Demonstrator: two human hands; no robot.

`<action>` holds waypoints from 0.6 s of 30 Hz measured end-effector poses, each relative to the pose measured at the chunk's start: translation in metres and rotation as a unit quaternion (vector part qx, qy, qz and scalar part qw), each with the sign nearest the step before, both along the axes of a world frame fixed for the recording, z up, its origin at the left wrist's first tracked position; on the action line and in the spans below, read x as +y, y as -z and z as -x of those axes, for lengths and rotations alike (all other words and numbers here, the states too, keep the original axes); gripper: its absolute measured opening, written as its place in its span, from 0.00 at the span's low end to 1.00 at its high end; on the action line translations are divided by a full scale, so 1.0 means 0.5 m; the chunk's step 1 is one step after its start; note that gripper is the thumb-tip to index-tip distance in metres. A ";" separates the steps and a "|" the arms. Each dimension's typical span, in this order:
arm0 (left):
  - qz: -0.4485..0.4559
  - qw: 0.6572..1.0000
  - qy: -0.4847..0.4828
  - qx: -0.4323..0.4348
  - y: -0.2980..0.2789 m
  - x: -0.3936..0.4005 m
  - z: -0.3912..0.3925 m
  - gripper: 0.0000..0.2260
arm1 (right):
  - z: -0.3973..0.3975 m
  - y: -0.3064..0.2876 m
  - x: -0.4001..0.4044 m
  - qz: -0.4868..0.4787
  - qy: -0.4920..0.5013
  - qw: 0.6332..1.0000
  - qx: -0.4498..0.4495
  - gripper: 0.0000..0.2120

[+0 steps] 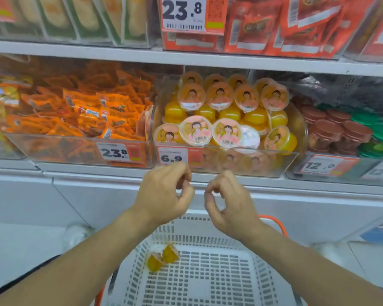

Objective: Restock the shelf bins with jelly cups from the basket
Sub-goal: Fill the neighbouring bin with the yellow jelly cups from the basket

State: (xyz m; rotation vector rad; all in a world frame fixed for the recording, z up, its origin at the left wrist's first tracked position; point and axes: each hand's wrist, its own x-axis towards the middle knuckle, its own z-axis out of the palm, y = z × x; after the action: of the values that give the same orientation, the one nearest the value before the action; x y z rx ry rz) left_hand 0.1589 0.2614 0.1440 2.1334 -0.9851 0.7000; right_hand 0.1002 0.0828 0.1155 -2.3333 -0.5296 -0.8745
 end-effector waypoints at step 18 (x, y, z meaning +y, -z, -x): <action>-0.349 0.745 -0.210 0.528 0.634 0.104 0.063 0.32 | 0.047 0.492 0.090 0.022 0.069 0.687 0.723 0.13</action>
State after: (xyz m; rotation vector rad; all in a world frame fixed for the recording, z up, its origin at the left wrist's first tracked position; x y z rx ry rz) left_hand 0.1273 0.3135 -0.1730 2.7916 -0.0732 -0.8642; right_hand 0.0768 0.1276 -0.1304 -2.2785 0.3392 1.0377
